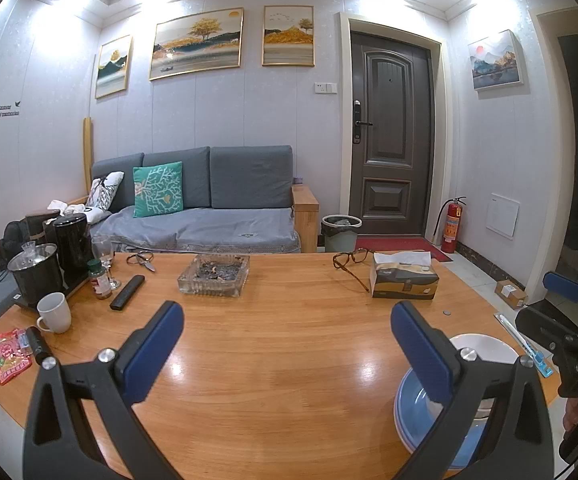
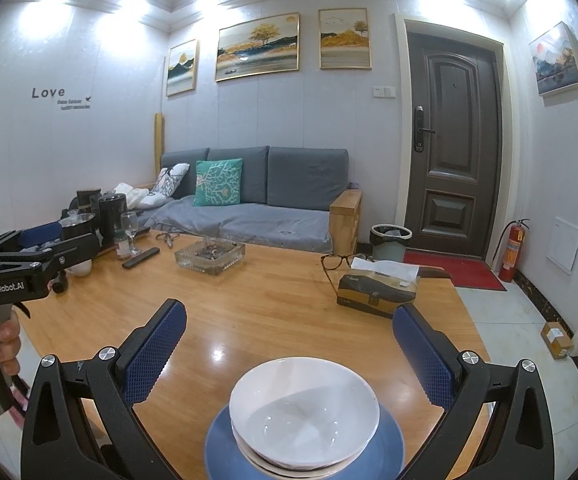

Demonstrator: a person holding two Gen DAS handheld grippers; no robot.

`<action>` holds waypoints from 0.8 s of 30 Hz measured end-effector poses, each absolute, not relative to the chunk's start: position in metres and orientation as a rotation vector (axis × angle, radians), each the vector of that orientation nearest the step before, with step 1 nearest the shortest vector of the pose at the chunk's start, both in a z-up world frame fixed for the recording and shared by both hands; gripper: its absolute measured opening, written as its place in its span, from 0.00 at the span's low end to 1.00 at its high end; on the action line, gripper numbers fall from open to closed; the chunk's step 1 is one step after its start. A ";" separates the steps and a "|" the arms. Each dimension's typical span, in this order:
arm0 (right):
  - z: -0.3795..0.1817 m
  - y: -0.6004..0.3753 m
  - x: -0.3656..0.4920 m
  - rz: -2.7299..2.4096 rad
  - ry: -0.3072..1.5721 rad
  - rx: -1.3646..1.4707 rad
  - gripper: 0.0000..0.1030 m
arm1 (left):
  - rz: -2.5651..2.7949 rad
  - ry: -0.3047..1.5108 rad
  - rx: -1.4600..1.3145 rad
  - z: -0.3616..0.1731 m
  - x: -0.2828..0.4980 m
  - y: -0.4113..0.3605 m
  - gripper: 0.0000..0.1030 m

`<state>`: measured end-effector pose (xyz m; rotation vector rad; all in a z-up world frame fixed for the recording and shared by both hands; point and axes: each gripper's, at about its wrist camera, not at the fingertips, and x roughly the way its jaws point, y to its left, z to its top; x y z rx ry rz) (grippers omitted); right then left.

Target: Organize plates and bowls

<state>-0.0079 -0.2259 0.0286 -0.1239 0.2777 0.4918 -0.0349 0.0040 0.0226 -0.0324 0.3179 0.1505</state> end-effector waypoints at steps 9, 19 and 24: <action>0.030 -0.226 -0.008 0.492 0.279 -0.122 0.99 | 0.150 0.318 -0.033 0.022 -0.035 0.004 1.00; 0.031 -0.226 -0.008 0.492 0.279 -0.121 0.99 | 0.151 0.318 -0.033 0.023 -0.035 0.004 1.00; 0.031 -0.226 -0.008 0.491 0.279 -0.120 0.99 | 0.150 0.318 -0.033 0.023 -0.035 0.004 1.00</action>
